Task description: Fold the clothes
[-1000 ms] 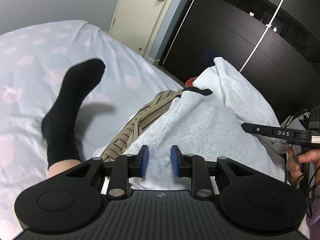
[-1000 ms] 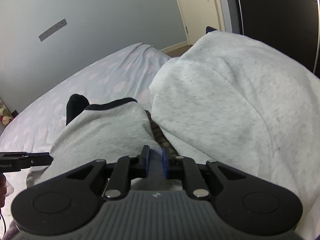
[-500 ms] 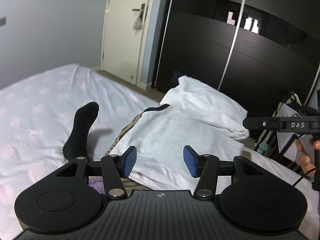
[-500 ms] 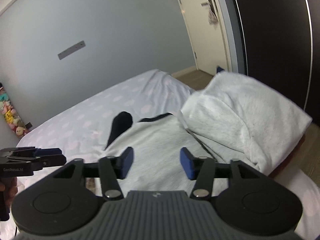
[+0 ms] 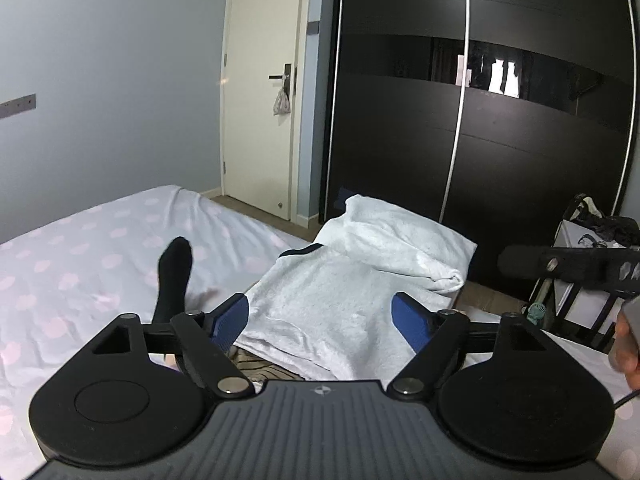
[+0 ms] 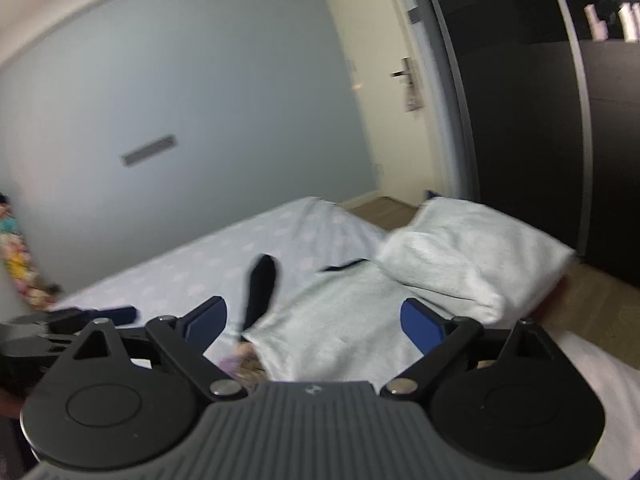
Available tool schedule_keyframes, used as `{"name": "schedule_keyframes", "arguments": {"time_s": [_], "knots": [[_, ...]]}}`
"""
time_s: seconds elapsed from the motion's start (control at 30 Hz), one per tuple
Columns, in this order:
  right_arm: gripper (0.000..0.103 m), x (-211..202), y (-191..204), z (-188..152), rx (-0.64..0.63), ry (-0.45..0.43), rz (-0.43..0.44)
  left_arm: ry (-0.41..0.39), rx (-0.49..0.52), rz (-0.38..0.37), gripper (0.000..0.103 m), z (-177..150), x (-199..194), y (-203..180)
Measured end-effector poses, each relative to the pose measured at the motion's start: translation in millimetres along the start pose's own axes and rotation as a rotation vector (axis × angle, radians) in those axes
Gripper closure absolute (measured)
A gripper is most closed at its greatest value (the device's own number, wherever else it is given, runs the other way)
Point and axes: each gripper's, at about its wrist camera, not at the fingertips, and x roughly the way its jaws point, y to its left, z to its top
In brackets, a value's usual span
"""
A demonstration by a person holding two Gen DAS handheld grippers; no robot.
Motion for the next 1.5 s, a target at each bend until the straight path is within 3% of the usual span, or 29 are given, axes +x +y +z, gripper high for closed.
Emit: {"name": "schedule_keyframes", "arguments": {"time_s": [0.13, 0.33, 0.7, 1.5], "knots": [[0.007, -6.4, 15.3, -17.4, -0.042, -0.002, -0.067, -0.010, 0.020, 0.047, 0.021, -12.1, -5.1, -10.3], [0.007, -15.0, 19.6, -44.3, 0.040, -0.048, -0.151, -0.037, 0.034, 0.111, 0.021, -36.8, -10.0, -21.8], [0.007, -14.8, 17.9, -82.5, -0.063, 0.019, -0.215, 0.007, 0.013, 0.154, 0.021, -69.9, -5.1, -26.5], [0.007, -12.5, 19.0, -99.4, -0.069, 0.042, -0.176, 0.079, 0.052, 0.136, 0.021, -82.2, 3.7, -34.6]]}}
